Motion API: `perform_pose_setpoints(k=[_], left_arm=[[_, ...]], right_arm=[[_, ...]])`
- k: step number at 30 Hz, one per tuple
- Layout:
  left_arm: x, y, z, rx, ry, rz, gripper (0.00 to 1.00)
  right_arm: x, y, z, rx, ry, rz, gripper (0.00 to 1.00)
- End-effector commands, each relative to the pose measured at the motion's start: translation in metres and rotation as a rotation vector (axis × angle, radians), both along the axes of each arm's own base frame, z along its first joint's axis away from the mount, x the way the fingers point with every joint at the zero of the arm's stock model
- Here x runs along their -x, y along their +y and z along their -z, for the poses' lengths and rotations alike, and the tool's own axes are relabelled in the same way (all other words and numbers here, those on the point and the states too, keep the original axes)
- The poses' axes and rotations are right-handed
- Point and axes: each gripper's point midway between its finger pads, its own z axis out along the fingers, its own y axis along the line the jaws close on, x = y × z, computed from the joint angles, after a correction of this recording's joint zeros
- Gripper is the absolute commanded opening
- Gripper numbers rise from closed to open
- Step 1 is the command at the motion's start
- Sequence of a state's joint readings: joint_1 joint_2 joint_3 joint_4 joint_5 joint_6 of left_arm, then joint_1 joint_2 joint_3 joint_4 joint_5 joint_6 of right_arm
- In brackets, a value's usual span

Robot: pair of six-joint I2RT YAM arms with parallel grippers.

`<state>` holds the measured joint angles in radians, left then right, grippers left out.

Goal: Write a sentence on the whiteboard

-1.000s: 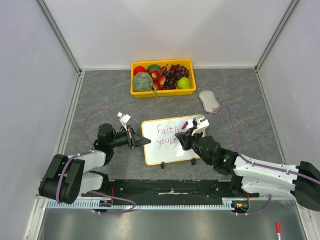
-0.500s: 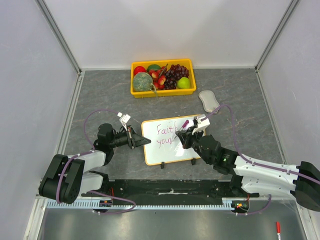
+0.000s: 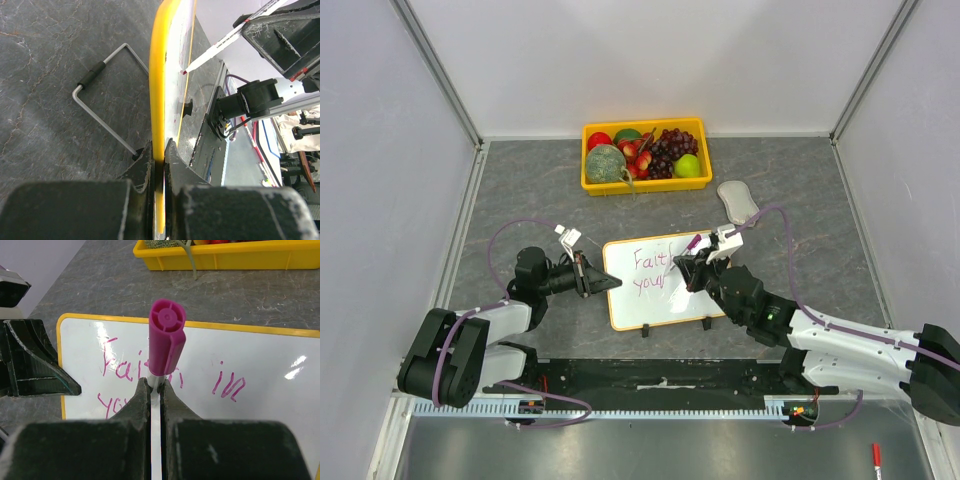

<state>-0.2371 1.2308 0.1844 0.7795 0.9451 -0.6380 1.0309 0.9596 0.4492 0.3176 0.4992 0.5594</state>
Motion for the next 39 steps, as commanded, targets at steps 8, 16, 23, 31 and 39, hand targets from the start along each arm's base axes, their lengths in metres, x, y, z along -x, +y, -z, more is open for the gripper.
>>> perform_pose_setpoints(k=[8,16,23,31,39], left_arm=[[-0.015,0.005,0.006,-0.055,-0.075,-0.058,0.02],[-0.016,0.005,0.006,-0.054,-0.075,-0.061,0.02],[-0.016,0.006,0.007,-0.056,-0.073,-0.062,0.02],[-0.016,0.006,0.007,-0.056,-0.075,-0.062,0.02],[-0.016,0.006,0.007,-0.055,-0.072,-0.062,0.02]], right_arm=[[-0.004,-0.008,-0.004,-0.003,-0.003,0.034,0.00],[-0.001,-0.007,0.000,0.004,0.009,0.017,0.00],[-0.002,-0.005,-0.003,0.016,0.004,0.008,0.00],[-0.001,-0.008,0.000,0.017,0.009,0.015,0.00],[-0.001,-0.008,-0.015,-0.007,-0.011,0.011,0.00]])
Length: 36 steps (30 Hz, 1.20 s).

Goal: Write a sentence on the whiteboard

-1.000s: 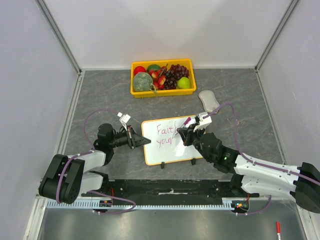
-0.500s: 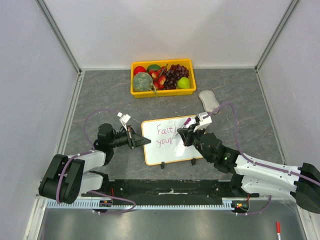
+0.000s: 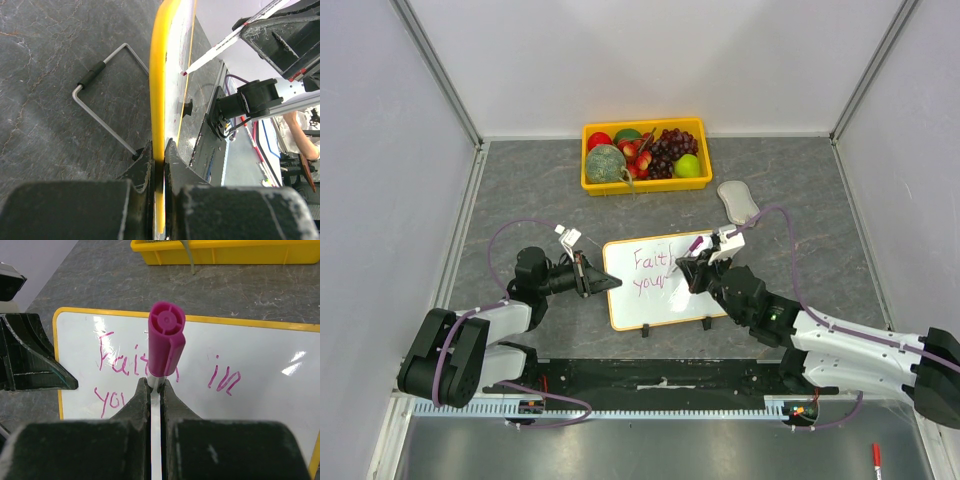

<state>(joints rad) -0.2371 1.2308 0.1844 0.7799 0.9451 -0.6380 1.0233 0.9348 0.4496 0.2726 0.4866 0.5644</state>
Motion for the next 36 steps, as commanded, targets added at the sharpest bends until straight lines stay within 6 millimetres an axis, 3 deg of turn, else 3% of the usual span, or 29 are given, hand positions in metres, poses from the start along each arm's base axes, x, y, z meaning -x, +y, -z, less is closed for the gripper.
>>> perform_pose_setpoints(k=[1,6,11,26,36], left_arm=[[-0.016,0.006,0.007,-0.056,-0.073,-0.064,0.02],[-0.016,0.006,0.007,-0.056,-0.070,-0.064,0.02],[-0.016,0.006,0.007,-0.055,-0.073,-0.064,0.02],[-0.017,0.006,0.007,-0.057,-0.072,-0.065,0.02],[-0.016,0.006,0.007,-0.056,-0.072,-0.062,0.02]], right_arm=[[-0.003,-0.002,-0.021,-0.028,-0.031,0.010,0.00],[0.001,0.005,-0.043,-0.071,-0.043,-0.030,0.00],[0.000,0.001,-0.052,-0.081,-0.056,-0.012,0.00],[-0.009,-0.008,-0.016,0.019,-0.018,0.059,0.00],[-0.008,-0.015,-0.006,0.042,-0.011,0.078,0.00]])
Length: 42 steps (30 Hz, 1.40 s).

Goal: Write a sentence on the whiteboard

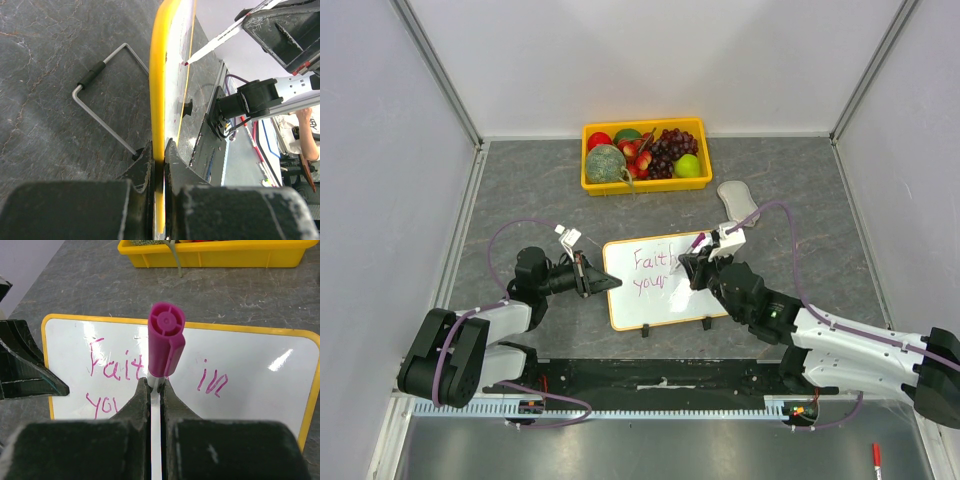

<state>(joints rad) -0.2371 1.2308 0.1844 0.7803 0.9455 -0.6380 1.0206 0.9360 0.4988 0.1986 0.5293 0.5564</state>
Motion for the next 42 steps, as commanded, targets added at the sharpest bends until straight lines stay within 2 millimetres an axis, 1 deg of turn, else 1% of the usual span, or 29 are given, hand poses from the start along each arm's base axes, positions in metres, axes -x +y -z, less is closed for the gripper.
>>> perform_pose_setpoints(k=[1,6,15,20,30,36,42], left_arm=[[-0.016,0.006,0.007,-0.057,-0.071,-0.063,0.02],[-0.016,0.006,0.008,-0.057,-0.070,-0.063,0.02],[-0.017,0.006,0.007,-0.056,-0.073,-0.063,0.02],[-0.017,0.006,0.007,-0.056,-0.073,-0.063,0.02],[-0.016,0.006,0.007,-0.056,-0.071,-0.061,0.02],[-0.016,0.006,0.008,-0.057,-0.071,-0.062,0.02],[-0.016,0.006,0.008,-0.057,-0.071,-0.064,0.02]], right_arm=[[-0.002,-0.009,0.000,0.006,-0.012,0.033,0.00],[-0.002,-0.009,0.006,0.016,-0.005,0.035,0.00],[0.000,0.000,0.009,0.007,0.004,-0.003,0.00],[0.003,0.001,0.015,0.010,0.013,-0.023,0.00],[0.007,-0.009,0.022,0.023,0.022,-0.011,0.00],[0.010,-0.011,0.026,0.025,0.030,-0.019,0.00],[0.014,-0.003,0.028,0.004,0.043,-0.056,0.00]])
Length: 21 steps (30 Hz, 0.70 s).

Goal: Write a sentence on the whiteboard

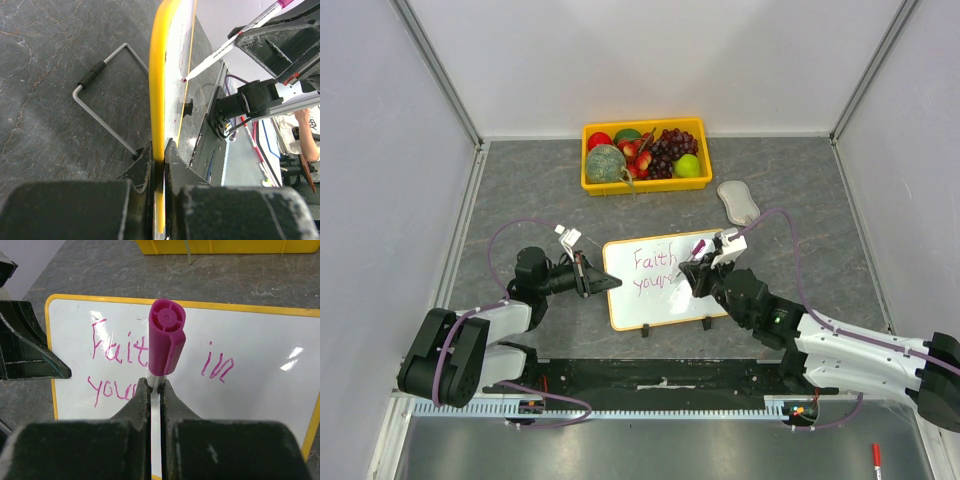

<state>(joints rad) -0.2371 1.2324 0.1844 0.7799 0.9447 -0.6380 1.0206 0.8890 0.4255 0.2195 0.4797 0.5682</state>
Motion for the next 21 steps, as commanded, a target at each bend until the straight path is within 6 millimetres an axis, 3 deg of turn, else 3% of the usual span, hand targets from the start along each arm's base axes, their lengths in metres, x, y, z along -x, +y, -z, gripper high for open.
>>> perform_pose_setpoints(k=[1,6,15,21], left_arm=[[-0.017,0.006,0.007,-0.056,-0.075,-0.063,0.02],[-0.016,0.006,0.007,-0.056,-0.075,-0.063,0.02],[-0.016,0.006,0.007,-0.056,-0.075,-0.063,0.02],[-0.016,0.006,0.007,-0.056,-0.075,-0.062,0.02]], right_arm=[[0.002,0.001,0.011,0.010,0.022,-0.014,0.00],[-0.001,0.009,0.002,-0.031,0.018,-0.012,0.00],[0.001,0.003,-0.044,-0.152,-0.042,-0.002,0.00],[-0.002,-0.009,-0.045,-0.101,-0.061,0.037,0.00]])
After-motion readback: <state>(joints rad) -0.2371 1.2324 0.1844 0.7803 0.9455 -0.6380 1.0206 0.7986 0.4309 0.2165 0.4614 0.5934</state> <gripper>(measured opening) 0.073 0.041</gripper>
